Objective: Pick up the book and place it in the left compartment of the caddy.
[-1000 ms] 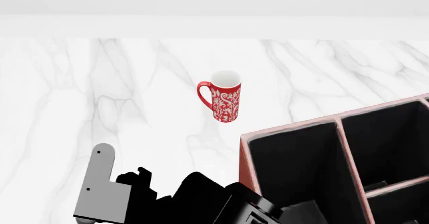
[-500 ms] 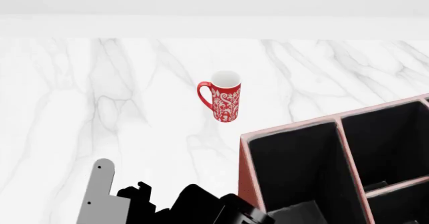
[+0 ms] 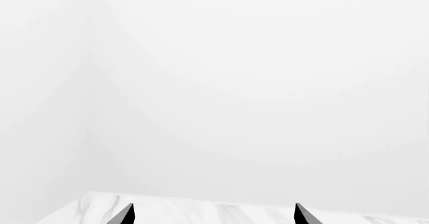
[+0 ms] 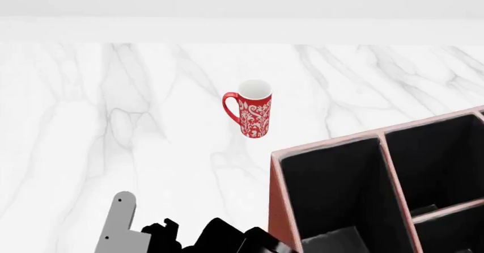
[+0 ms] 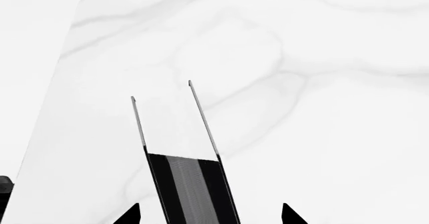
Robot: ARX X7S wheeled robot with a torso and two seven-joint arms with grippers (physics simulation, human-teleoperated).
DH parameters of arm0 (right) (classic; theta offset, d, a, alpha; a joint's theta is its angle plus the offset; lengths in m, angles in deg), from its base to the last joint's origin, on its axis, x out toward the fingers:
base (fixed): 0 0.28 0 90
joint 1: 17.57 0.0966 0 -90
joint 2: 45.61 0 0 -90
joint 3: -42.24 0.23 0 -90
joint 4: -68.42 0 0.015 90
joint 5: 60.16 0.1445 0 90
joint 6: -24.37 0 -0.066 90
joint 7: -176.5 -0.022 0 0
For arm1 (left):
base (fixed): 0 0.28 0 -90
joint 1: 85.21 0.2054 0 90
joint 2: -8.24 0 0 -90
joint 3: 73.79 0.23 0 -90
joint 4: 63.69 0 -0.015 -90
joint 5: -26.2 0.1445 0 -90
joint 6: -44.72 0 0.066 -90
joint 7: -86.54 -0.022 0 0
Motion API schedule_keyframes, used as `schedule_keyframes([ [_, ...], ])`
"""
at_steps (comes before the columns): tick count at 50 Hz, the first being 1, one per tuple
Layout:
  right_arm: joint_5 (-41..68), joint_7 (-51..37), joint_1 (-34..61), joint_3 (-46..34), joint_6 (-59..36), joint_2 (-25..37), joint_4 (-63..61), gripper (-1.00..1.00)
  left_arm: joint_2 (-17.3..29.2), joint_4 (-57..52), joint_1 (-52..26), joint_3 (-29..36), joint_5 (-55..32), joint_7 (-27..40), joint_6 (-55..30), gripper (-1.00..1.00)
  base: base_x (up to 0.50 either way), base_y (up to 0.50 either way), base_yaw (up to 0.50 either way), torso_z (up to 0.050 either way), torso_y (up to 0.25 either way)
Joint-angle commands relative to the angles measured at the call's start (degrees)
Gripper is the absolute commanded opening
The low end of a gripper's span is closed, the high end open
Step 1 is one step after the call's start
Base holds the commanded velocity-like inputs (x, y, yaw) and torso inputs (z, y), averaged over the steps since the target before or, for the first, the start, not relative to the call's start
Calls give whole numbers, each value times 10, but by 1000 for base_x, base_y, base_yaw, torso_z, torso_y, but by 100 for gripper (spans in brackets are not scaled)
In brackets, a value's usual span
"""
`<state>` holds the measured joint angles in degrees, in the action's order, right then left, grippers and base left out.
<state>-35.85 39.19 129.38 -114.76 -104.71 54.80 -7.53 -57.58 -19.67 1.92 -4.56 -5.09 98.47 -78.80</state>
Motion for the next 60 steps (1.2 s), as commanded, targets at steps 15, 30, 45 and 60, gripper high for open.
schedule_keyframes([
  [15, 4, -1, -2, -5, -2, 0, 7, -100, 4, -1, 3, 3, -2, 4, 5, 100, 0, 0, 0, 0, 0],
  [30, 10, -82, -8, 65, 31, 2, -15, -100, 7, -8, 7, -2, -9, 7, 7, 100, 0, 0, 0, 0, 0],
  [45, 54, -147, 11, 117, -69, 13, -77, -100, 9, -14, 12, 1, -4, 10, 12, 100, 0, 0, 0, 0, 1],
  [60, 123, -212, -4, 177, -165, 34, -204, -100, 11, -15, 14, 5, -4, 12, 16, 100, 0, 0, 0, 0, 1],
])
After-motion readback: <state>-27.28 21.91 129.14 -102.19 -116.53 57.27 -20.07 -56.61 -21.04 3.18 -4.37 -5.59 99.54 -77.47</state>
